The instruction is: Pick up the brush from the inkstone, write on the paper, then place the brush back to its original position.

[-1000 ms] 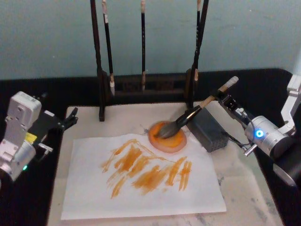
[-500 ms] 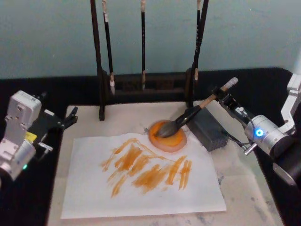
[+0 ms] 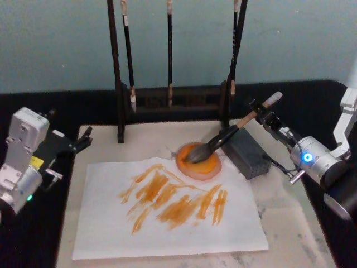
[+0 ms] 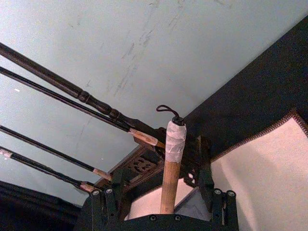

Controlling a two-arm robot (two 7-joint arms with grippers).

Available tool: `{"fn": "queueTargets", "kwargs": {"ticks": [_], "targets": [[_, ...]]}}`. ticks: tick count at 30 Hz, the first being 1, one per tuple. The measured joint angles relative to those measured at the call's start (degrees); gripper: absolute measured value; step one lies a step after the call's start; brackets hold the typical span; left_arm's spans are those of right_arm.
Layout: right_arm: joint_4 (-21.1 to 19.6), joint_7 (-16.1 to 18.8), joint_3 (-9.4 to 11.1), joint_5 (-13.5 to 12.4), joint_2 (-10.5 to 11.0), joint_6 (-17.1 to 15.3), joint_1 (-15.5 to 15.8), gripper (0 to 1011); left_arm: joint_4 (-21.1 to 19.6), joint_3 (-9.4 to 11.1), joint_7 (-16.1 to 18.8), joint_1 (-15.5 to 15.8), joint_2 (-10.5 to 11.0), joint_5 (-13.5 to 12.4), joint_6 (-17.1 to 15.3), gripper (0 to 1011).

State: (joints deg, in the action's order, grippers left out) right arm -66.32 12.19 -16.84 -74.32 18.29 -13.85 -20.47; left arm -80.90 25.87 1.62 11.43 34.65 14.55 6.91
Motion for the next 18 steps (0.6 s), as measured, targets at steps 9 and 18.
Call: {"fn": "queueTargets", "kwargs": {"ticks": [9,18], "targets": [[-0.34,-0.10,-0.03,-0.14,0.22,0.04,0.30,1000,0.00,0.00,0.00,0.00,0.00,0.00,0.00,1001],[-5.67,-1.89,-0.06,-1.57,3.21,1.22,4.79,1000,0.00,0.00,0.00,0.00,0.00,0.00,0.00,1001]]}}
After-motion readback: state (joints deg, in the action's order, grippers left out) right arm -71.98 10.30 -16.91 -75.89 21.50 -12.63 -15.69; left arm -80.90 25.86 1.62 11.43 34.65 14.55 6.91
